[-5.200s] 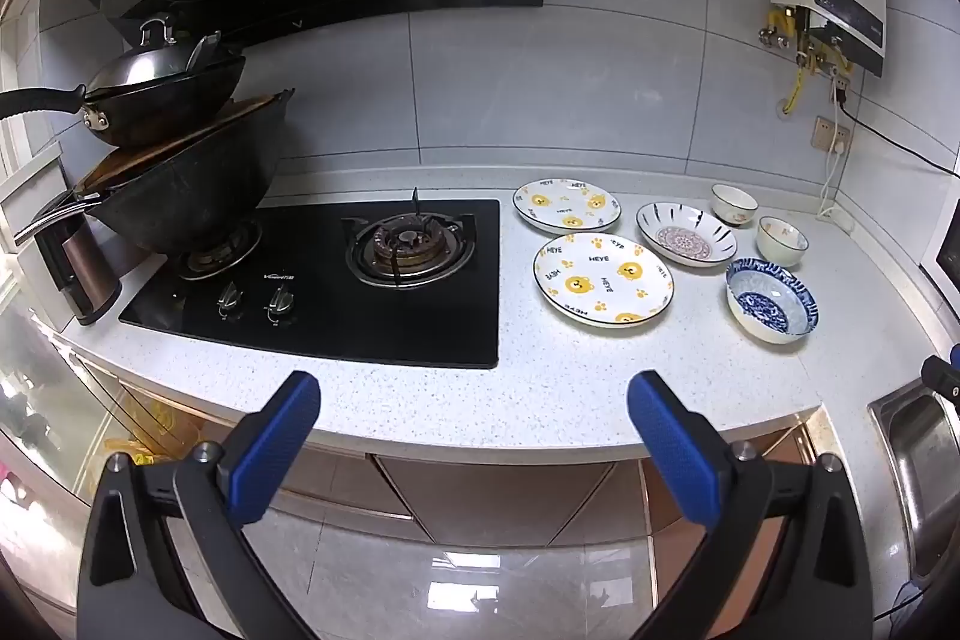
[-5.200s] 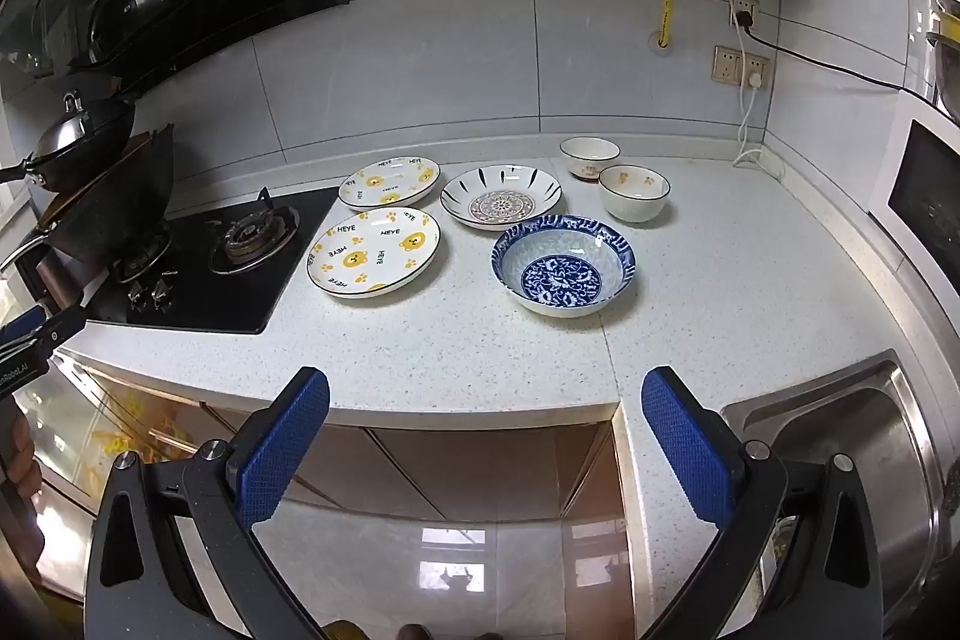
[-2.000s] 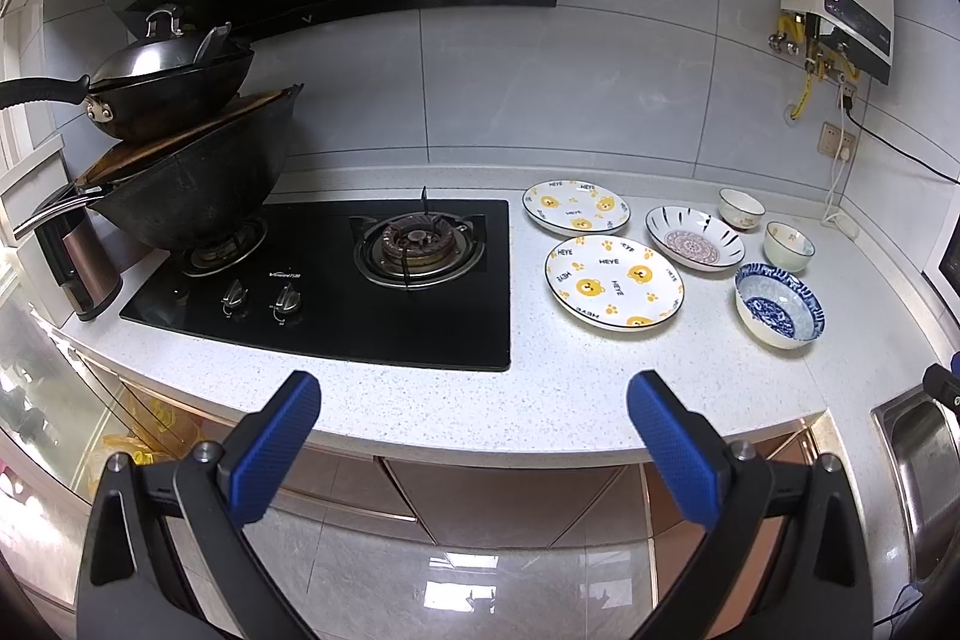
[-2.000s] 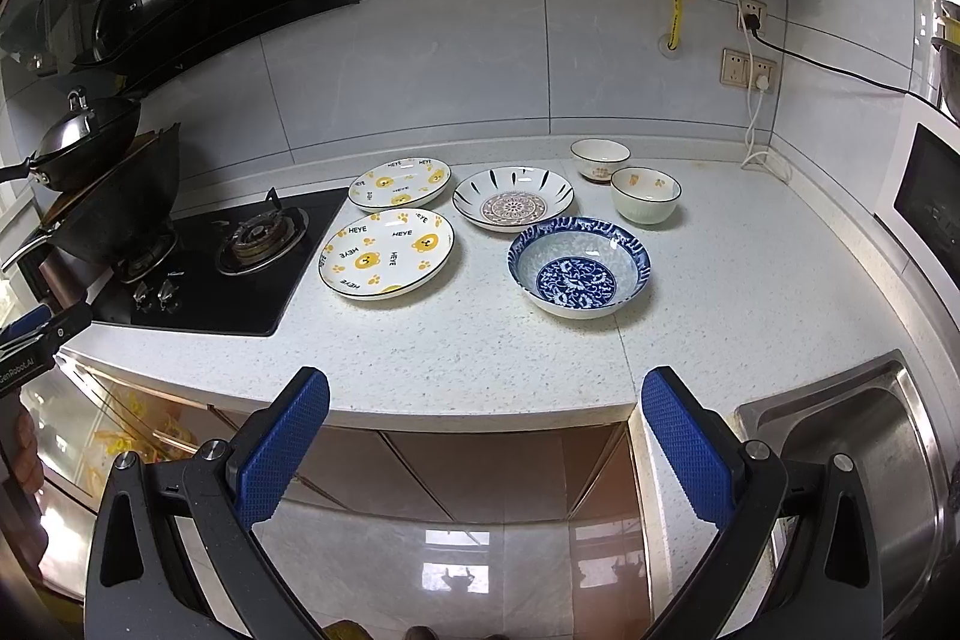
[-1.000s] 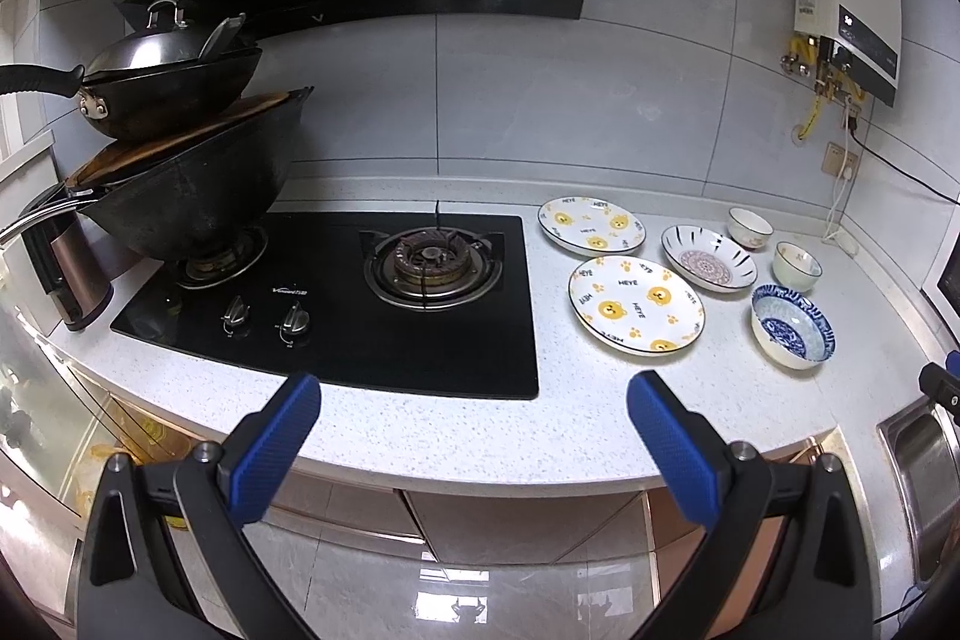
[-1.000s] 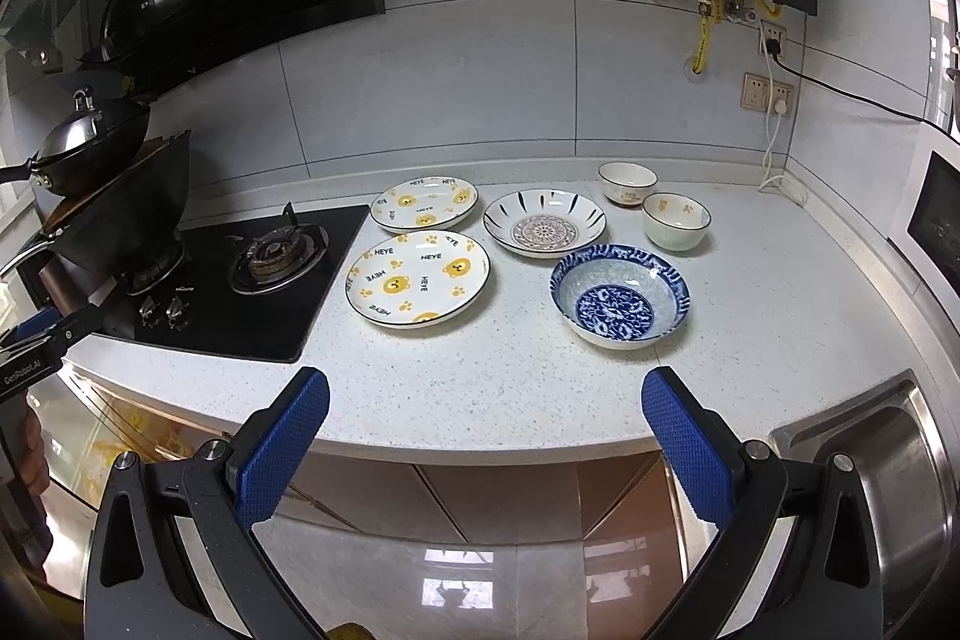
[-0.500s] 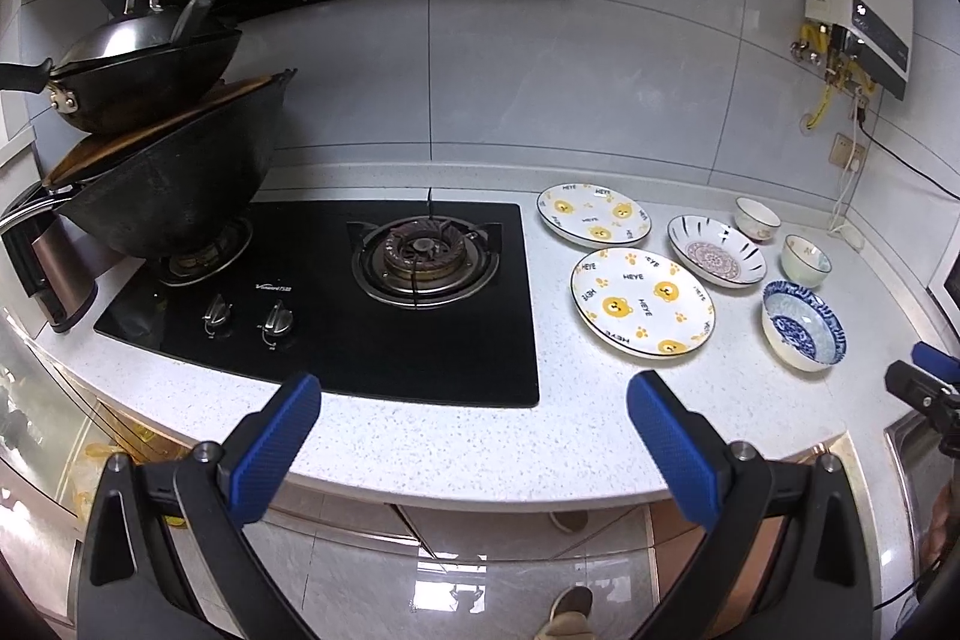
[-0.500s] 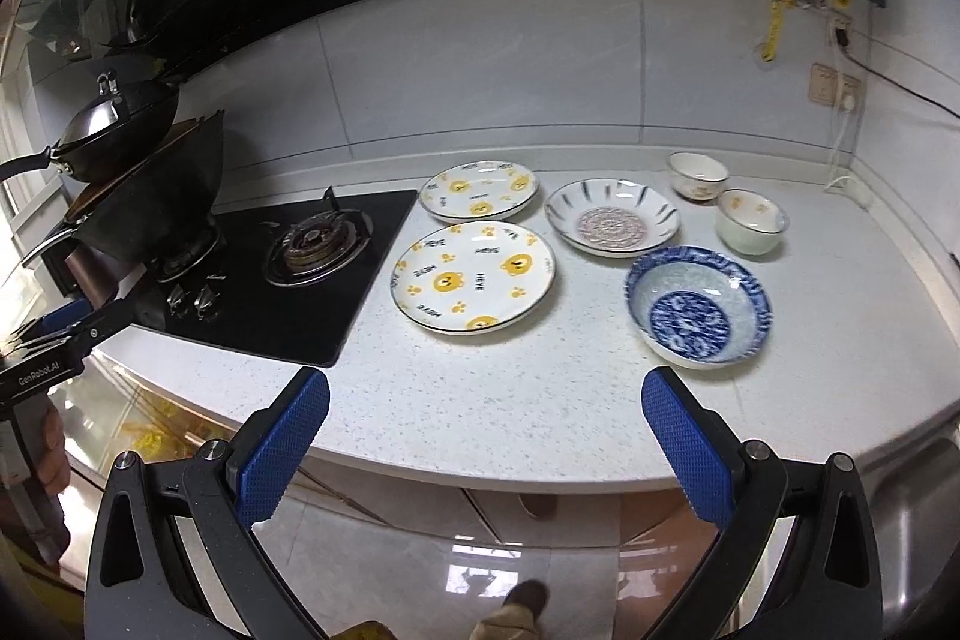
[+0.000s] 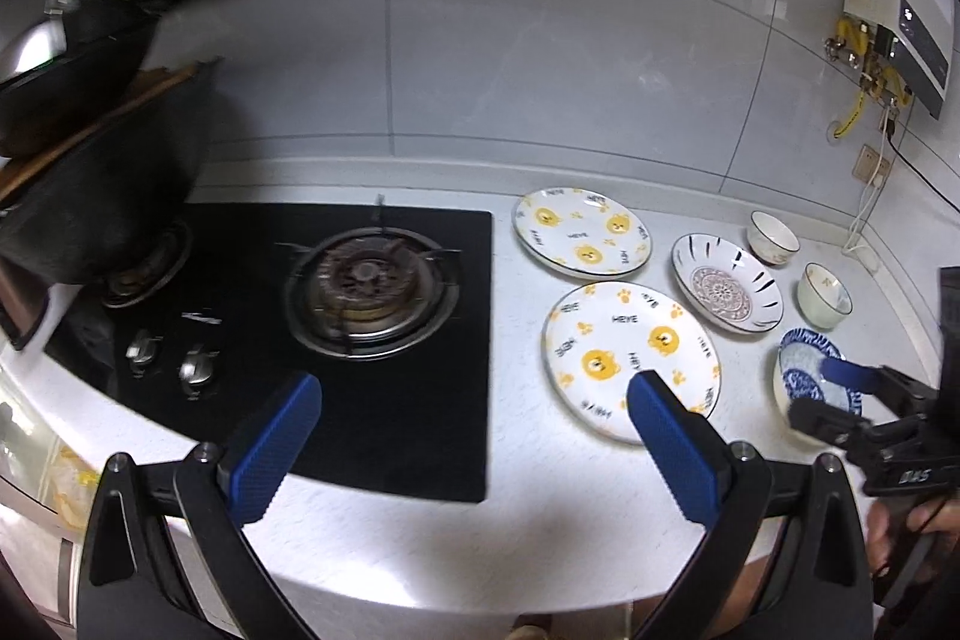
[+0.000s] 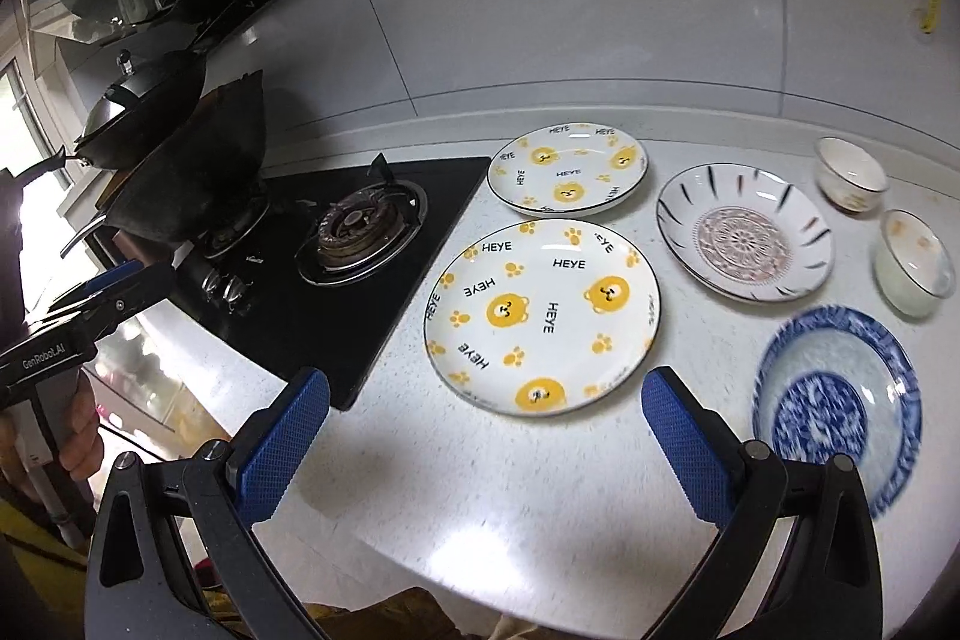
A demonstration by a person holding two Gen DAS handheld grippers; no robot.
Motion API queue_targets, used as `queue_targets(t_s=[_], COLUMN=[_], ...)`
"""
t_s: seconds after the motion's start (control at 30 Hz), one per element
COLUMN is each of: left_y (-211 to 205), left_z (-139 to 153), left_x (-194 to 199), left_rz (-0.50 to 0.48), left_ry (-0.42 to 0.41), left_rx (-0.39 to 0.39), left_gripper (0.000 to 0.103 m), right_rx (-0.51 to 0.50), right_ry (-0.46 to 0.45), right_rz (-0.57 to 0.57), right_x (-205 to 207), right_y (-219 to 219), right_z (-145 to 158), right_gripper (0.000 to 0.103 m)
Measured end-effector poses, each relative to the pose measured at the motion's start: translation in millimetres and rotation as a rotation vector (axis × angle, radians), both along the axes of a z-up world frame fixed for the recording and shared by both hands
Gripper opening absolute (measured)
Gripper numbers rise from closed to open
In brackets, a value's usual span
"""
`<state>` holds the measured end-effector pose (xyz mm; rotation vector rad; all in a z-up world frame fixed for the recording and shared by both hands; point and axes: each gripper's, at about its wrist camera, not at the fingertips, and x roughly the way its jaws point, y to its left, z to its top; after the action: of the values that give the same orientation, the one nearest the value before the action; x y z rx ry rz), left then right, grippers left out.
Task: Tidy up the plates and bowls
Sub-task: 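Move the right tool toward the rim of the large yellow-bear plate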
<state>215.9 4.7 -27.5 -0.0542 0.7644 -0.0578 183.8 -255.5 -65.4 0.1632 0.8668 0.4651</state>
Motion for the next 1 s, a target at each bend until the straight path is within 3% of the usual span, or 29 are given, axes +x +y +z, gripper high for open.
queue_targets(t_s=[0.43, 0.67, 1.0], left_y=[-31, -39, -54], left_z=[-66, -101, -144], left_x=[96, 144, 189], left_rz=[-0.129, -0.222, -0.308], left_ry=[0.183, 0.282, 0.433], left_rx=[-0.052, -0.076, -0.188], left_gripper=[0.103, 0.102, 0.102], right_rx=[0.003, 0.011, 0.04], right_ry=[0.211, 0.292, 0.359], right_rz=[-0.035, -0.119, -0.145], right_x=[87, 108, 129], right_y=[-13, -23, -32], right_z=[-68, -94, -118], right_gripper=[0.102, 0.102, 0.102])
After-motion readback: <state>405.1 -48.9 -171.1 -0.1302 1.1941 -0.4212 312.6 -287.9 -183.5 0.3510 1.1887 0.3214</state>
